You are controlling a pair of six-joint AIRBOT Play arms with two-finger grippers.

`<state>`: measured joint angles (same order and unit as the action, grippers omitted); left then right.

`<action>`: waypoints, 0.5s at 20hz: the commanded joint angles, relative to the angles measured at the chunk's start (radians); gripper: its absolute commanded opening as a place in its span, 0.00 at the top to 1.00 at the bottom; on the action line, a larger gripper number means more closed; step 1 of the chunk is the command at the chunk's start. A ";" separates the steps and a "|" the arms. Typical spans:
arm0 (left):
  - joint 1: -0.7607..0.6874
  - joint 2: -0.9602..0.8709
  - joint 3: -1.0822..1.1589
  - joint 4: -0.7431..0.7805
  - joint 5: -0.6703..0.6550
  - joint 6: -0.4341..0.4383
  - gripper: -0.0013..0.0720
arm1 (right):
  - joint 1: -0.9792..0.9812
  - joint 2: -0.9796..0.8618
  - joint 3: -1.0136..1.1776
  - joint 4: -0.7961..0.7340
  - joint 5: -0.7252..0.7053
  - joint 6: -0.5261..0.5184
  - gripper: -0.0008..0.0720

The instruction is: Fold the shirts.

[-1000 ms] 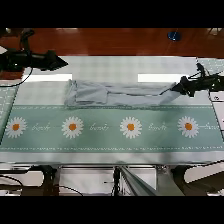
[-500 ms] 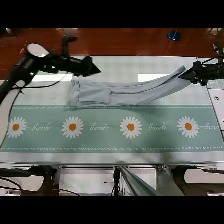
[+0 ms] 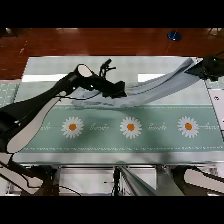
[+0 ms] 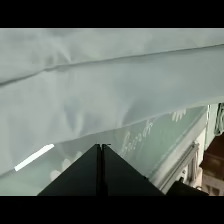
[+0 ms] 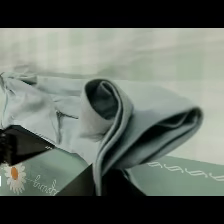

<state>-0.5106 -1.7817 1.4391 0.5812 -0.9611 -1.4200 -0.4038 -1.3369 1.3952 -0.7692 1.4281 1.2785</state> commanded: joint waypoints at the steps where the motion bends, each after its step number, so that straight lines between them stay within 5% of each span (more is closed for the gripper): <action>1: -0.057 -0.048 0.005 -0.030 0.038 -0.018 0.93 | 0.001 0.040 0.001 0.006 0.010 0.020 0.97; 10: -0.093 -0.203 0.137 -0.167 0.073 -0.016 0.93 | 0.001 0.152 0.001 0.047 0.032 0.045 0.97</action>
<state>-0.5880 -1.9343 1.5112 0.4507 -0.8921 -1.4361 -0.4042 -1.2163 1.3952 -0.7494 1.4563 1.3151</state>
